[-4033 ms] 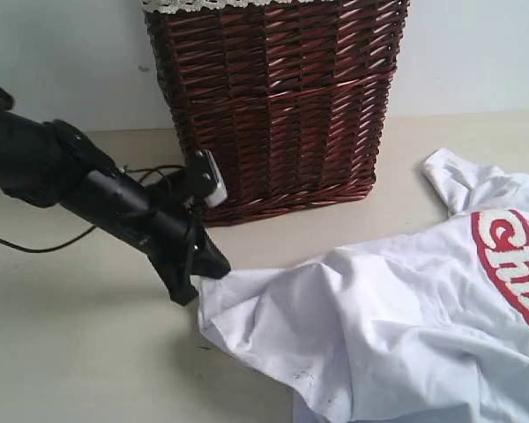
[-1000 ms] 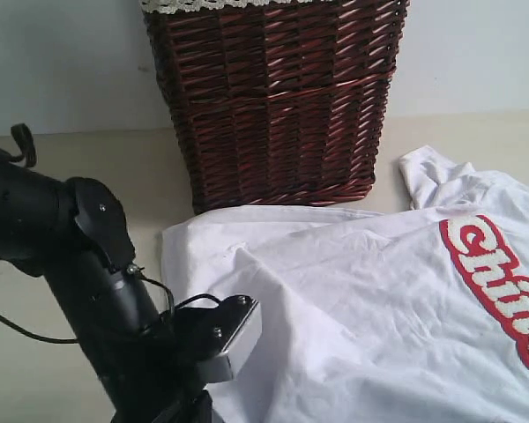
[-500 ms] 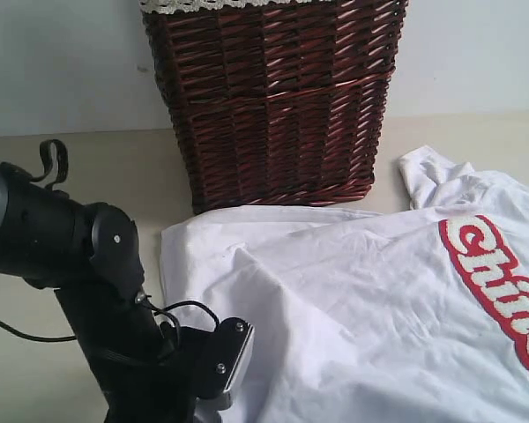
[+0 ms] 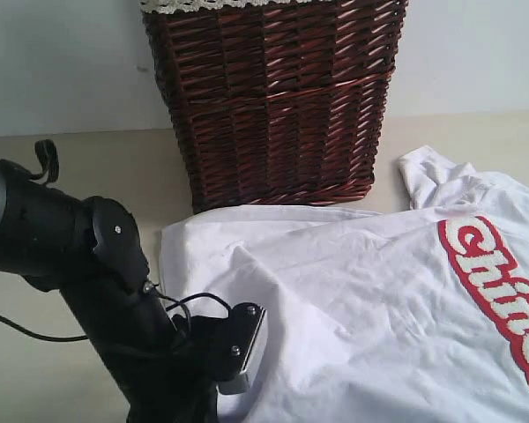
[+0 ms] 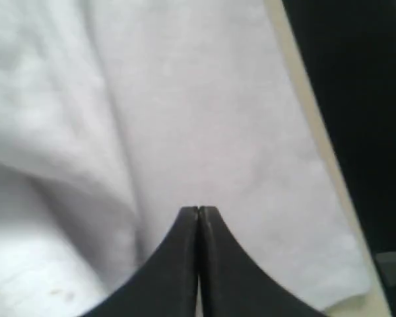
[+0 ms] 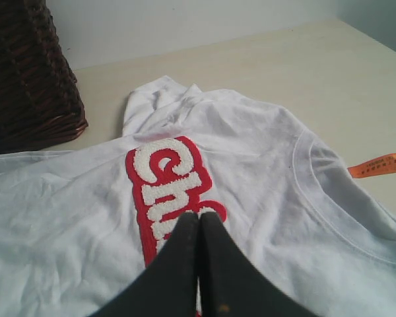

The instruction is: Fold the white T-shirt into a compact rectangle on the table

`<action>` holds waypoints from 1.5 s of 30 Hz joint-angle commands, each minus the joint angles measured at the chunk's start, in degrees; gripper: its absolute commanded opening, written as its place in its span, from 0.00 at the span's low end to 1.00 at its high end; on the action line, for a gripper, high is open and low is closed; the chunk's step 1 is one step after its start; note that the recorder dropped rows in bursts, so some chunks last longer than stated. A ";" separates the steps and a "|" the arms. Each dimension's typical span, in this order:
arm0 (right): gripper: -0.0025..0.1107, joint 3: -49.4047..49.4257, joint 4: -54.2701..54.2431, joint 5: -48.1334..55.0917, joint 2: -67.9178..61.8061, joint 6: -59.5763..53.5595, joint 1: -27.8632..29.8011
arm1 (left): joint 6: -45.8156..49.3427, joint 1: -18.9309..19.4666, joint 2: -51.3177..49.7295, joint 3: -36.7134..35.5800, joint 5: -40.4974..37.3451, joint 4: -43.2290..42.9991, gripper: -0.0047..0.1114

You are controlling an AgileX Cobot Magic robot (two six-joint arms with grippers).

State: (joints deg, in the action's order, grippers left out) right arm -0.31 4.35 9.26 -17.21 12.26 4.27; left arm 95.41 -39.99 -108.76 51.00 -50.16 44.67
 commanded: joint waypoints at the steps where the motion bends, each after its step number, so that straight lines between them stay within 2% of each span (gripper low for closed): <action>1: 0.02 0.31 0.28 -0.61 0.44 -0.16 -0.23 | 0.48 -0.10 -1.00 0.23 6.53 -2.62 0.04; 9: 0.02 0.31 0.28 -0.61 0.44 -0.16 -0.23 | -11.00 -0.10 -0.26 -2.90 4.19 -14.33 0.04; 21: 0.02 0.31 0.28 -0.61 0.44 -0.16 -0.23 | -11.43 0.28 1.04 -14.31 3.00 -15.28 0.04; 28: 0.02 0.31 0.28 -0.61 0.44 -0.16 -0.23 | -11.87 4.21 6.61 -11.03 0.30 -12.91 0.04; 32: 0.02 0.31 0.28 -0.61 0.44 -0.16 -0.23 | -11.87 6.44 10.53 -6.88 -5.34 -8.41 0.04; 34: 0.02 0.31 0.28 -0.61 0.44 -0.16 -0.23 | -11.87 6.91 11.80 -5.10 -5.34 -4.89 0.04; 38: 0.02 0.31 0.28 -0.61 0.44 -0.16 -0.23 | -9.64 6.91 11.07 -3.71 4.97 3.34 0.04; 43: 0.02 0.31 0.28 -0.61 0.44 -0.16 -0.23 | -0.43 6.91 6.53 -3.71 24.48 17.02 0.04; 45: 0.02 0.31 0.28 -0.61 0.44 -0.16 -0.23 | 4.17 6.91 4.66 -3.71 29.33 20.04 0.04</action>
State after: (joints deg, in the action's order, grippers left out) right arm -0.31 4.35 9.26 -17.21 12.26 4.27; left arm 94.26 -33.25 -101.94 47.13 -28.84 59.08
